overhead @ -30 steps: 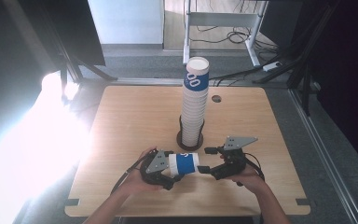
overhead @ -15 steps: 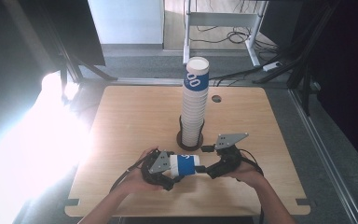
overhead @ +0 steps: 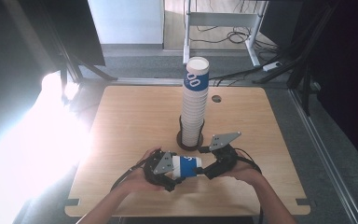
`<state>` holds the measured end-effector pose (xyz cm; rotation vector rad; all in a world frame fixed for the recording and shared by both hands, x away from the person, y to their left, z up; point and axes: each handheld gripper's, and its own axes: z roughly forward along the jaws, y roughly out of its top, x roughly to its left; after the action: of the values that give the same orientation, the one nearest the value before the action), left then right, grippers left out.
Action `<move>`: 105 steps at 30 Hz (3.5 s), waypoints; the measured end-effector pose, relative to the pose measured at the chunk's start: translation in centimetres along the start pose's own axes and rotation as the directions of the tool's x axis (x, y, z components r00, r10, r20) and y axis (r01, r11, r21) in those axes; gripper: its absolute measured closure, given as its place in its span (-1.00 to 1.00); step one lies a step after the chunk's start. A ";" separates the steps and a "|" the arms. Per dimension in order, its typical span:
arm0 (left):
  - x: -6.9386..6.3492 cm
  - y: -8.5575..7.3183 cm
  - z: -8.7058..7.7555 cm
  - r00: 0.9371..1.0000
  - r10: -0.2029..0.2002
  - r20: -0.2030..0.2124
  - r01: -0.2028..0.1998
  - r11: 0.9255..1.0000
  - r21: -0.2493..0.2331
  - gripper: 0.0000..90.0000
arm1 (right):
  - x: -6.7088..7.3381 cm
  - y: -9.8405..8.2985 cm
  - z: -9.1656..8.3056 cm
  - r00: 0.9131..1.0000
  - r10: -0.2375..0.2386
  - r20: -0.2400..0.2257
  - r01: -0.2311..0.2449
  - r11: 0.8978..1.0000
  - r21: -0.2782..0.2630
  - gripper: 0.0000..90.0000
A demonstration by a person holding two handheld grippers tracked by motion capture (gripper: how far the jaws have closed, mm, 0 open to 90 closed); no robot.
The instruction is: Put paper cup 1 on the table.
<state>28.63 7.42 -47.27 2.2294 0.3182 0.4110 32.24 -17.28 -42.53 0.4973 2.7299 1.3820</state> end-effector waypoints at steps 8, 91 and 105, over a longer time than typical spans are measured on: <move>0.1 0.3 -0.1 1.000 0.015 0.009 -0.015 1.000 0.013 -0.71 | -0.1 -0.1 0.7 0.999 -0.008 -0.040 0.011 0.997 0.071 -0.62; 2.0 -0.6 -0.6 0.891 -0.419 0.176 0.451 0.862 -0.232 -0.79 | -0.4 -2.3 0.6 0.998 0.054 0.030 -0.046 0.976 -0.213 -0.41; 2.2 -0.1 -0.2 0.807 -0.540 0.238 0.590 0.753 -0.291 -0.76 | 0.0 -3.0 1.1 0.993 0.064 0.099 -0.034 0.960 -0.277 -0.41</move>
<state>30.50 8.40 -46.78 1.6845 0.7607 -0.0264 31.66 -18.03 -45.56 0.6023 2.4041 1.6601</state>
